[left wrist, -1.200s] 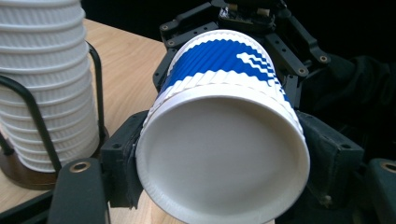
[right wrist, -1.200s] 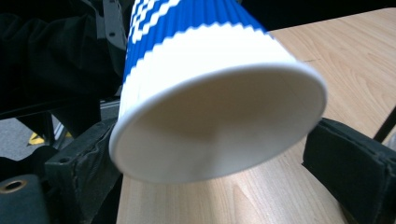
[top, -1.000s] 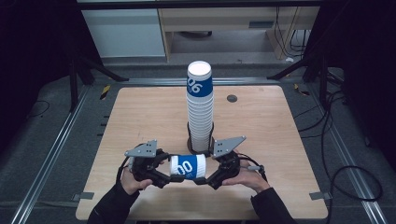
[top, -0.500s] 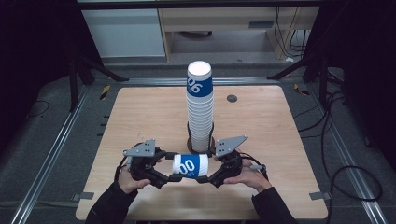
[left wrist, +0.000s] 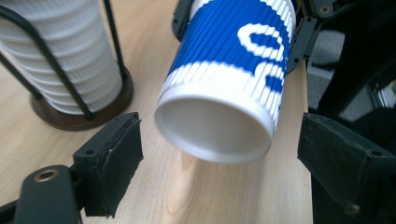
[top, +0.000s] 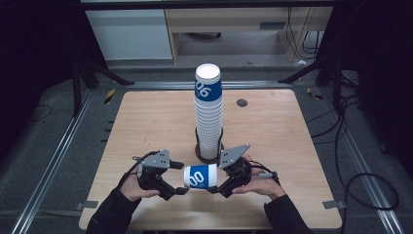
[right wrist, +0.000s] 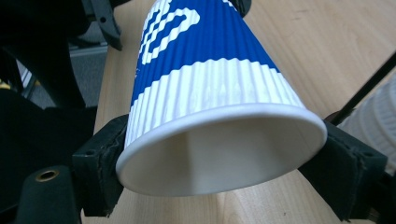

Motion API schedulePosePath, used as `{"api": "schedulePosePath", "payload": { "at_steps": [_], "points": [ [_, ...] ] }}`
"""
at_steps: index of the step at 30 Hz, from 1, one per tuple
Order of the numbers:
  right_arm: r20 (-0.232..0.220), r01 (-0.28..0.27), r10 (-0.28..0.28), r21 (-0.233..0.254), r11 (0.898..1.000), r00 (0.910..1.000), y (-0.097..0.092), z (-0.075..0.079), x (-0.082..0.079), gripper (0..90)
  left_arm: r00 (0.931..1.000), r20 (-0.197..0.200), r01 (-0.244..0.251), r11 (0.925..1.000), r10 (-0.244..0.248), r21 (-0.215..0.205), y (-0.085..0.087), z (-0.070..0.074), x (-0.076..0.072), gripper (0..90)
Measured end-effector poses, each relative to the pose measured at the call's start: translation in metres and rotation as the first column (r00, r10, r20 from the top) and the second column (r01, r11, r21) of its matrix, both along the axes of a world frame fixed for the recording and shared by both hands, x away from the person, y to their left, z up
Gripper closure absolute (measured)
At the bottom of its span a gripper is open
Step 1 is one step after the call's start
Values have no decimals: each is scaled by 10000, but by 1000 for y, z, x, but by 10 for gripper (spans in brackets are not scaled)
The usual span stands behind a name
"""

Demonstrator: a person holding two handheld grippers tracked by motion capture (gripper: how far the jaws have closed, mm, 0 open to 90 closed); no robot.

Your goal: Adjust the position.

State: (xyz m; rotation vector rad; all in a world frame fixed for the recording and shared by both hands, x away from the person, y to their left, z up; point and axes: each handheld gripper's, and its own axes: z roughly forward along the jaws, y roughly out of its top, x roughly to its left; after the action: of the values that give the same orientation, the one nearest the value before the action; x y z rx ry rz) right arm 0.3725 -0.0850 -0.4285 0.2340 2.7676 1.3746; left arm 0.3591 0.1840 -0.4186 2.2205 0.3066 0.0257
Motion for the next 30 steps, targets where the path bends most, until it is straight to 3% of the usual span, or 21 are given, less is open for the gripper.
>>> {"api": "schedulePosePath", "payload": {
  "at_steps": [5, 9, 18, 25, 30],
  "points": [
    [-48, -250, 248, -487, 9985, 9997, 10, -5, -3, 158, 9995, 102, 290, 9962, -299, 825, -10, -7, -3, 132],
    [-44, -539, 537, -777, 9955, 9985, 16, -8, -6, 157, 9984, 54, 550, 9923, -560, 1113, -14, -10, -4, 148],
    [-44, -741, 739, -817, 9939, 9973, 21, -8, -9, 157, 9968, -27, 796, 9876, -800, 1354, -17, -13, -6, 247],
    [-46, -794, 793, -865, 9931, 9968, 22, -9, -9, 153, 9963, 5, 851, 9865, -860, 1402, -17, -13, -6, 261],
    [-57, -688, 686, -612, 9957, 9976, 21, -9, -8, 111, 9968, 7, 791, 9883, -799, 1301, -16, -12, -5, 261]
  ]
}}
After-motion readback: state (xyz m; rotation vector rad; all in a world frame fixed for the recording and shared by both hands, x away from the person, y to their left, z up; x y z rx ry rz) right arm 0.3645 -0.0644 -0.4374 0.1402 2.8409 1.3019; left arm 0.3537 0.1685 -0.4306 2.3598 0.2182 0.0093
